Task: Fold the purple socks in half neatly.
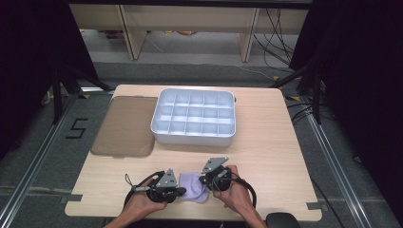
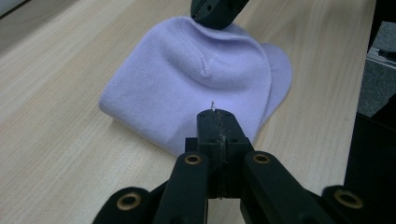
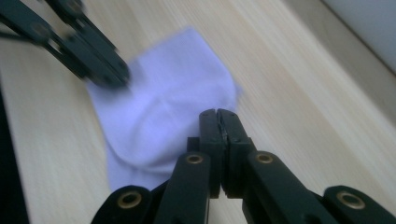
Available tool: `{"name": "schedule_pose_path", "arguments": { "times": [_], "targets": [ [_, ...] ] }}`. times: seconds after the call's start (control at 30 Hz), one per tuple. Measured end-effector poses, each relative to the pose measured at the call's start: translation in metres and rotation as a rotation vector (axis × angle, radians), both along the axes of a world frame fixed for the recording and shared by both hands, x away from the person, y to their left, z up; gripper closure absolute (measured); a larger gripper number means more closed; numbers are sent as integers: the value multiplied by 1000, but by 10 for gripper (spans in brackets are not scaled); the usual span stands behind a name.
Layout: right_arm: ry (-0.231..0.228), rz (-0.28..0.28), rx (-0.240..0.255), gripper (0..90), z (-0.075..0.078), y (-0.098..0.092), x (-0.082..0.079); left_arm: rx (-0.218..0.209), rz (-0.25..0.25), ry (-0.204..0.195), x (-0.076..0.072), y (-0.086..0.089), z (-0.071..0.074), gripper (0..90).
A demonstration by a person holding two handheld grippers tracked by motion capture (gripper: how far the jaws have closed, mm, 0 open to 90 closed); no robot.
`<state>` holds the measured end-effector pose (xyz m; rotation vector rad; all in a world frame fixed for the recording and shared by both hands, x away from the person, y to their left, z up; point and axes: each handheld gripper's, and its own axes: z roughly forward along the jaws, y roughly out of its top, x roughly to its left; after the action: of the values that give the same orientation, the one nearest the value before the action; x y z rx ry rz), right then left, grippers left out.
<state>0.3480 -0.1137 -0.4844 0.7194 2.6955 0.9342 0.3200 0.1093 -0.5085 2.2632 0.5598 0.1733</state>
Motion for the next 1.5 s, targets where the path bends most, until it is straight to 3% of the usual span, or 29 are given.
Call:
{"name": "schedule_pose_path", "arguments": {
  "times": [0.07, 0.1, 0.2, 0.27, 0.33, 0.4, 0.47, 0.53, 0.6, 0.7, 0.77, 0.8, 0.83, 1.0, 1.03, 1.2, 1.27, 1.33, 1.4, 1.5],
  "targets": [
    [13, -37, -7, 898, -3, -6, 1, -15, 12, 2, -1, -1, 0, 894],
    [18, -22, 11, 898, -3, -8, 1, -20, 23, 11, -1, -2, 0, 894],
    [-29, -24, 62, 898, 11, -7, -2, 8, 7, 3, 0, -1, 1, 894],
    [-41, 9, 112, 898, 19, -1, -4, 13, -2, -5, 0, -1, 0, 894],
    [-34, 41, 124, 898, 18, 8, -4, 9, -1, -3, 0, -2, 0, 894],
    [1, 50, 105, 898, 11, 16, -5, 13, -7, -2, 0, -1, 0, 894],
    [19, 50, 46, 898, 6, 18, -4, 10, -4, -5, 0, -1, 0, 894],
    [-5, 42, -3, 899, 1, 12, 0, -22, 14, 22, -1, -2, -2, 894],
    [29, -5, -25, 900, -3, 4, 0, -18, 21, 18, -2, -2, -2, 894],
    [37, -20, 14, 900, -8, -3, -1, -16, 20, 11, -2, -2, -2, 894],
    [39, -6, -1, 900, -7, -3, -1, 8, -3, -9, -1, -1, -1, 893],
    [33, -8, 7, 900, -9, -2, -1, -8, -5, -3, -1, -1, 0, 893],
    [33, -13, 5, 900, -9, -1, -2, -30, 24, 12, -2, -2, 0, 892],
    [34, -7, 10, 900, -9, -1, -2, -71, 75, -50, 23, 3, 17, 891],
    [34, -7, 12, 900, -9, -1, -2, -90, 85, -38, 29, 2, 17, 892],
    [37, -18, 14, 900, -9, -2, -3, -13, 76, -14, 45, -3, 7, 893],
    [40, 7, 10, 900, -10, -2, -1, 2, 86, -3, 47, -3, 0, 893],
    [37, 4, 10, 900, -10, -2, -2, -22, 98, 9, 48, -2, -2, 894],
    [38, -6, -2, 900, -9, -3, -2, -6, 92, -1, 48, -1, 0, 894],
    [53, -20, 0, 900, -8, -2, -4, -18, 89, -10, 48, 0, 3, 892]
  ]
}}
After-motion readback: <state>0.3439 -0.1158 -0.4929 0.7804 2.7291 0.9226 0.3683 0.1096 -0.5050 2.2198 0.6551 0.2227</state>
